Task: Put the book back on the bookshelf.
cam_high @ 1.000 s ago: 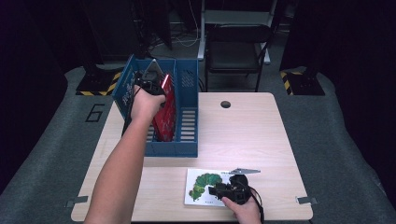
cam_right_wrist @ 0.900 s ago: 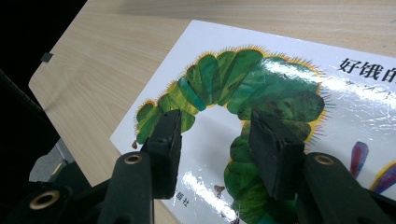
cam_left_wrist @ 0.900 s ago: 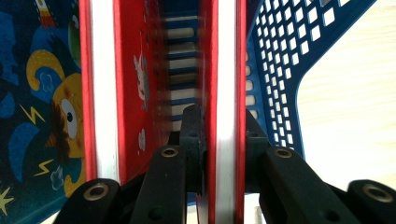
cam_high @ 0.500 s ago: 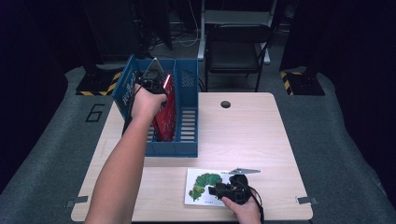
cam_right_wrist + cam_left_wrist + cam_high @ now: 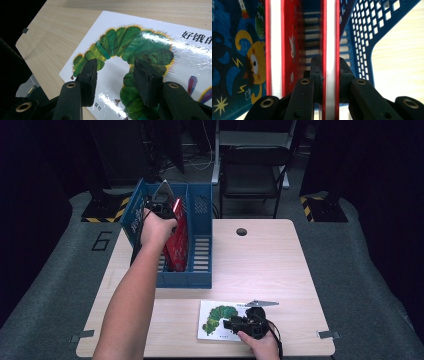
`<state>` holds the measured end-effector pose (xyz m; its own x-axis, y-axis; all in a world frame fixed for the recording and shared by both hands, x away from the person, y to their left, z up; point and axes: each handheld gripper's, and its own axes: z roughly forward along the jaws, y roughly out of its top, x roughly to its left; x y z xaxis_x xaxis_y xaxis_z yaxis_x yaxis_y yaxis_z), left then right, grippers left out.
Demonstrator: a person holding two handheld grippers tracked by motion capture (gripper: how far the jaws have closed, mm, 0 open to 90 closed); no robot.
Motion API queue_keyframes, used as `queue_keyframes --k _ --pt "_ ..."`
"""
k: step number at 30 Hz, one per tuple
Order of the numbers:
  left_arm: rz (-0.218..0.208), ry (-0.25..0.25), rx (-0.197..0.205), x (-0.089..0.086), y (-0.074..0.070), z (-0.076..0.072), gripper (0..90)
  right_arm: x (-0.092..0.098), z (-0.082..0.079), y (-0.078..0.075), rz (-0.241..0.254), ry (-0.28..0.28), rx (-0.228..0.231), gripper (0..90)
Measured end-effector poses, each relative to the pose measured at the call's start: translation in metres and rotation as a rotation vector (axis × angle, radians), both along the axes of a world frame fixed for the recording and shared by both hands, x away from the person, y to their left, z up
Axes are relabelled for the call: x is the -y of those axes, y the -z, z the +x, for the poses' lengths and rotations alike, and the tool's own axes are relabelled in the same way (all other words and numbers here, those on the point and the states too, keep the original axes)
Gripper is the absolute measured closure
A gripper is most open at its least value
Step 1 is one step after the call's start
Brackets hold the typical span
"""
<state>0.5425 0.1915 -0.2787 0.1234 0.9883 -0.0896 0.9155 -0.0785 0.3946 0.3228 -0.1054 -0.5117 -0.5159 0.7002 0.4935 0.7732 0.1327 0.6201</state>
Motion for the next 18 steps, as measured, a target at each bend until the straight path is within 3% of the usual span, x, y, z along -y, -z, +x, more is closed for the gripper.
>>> queue_keyframes --k 5,11,12,18 --pt "-0.007 -0.017 0.008 -0.0026 -0.0019 0.0026 79.5 0.0002 -0.0007 -0.0003 -0.004 -0.002 -0.002 54.0" --pt "0.015 -0.050 0.025 -0.0048 -0.0032 0.0073 79.5 0.0008 -0.0007 -0.0002 -0.002 -0.005 -0.004 54.0" --pt "0.001 -0.068 0.036 -0.0068 -0.0019 0.0087 79.5 0.0009 -0.0006 -0.0002 0.000 -0.005 -0.004 54.0" --pt "0.004 -0.075 0.046 -0.0070 -0.0013 0.0095 79.4 0.0010 -0.0004 -0.0002 -0.001 -0.006 -0.005 54.1"
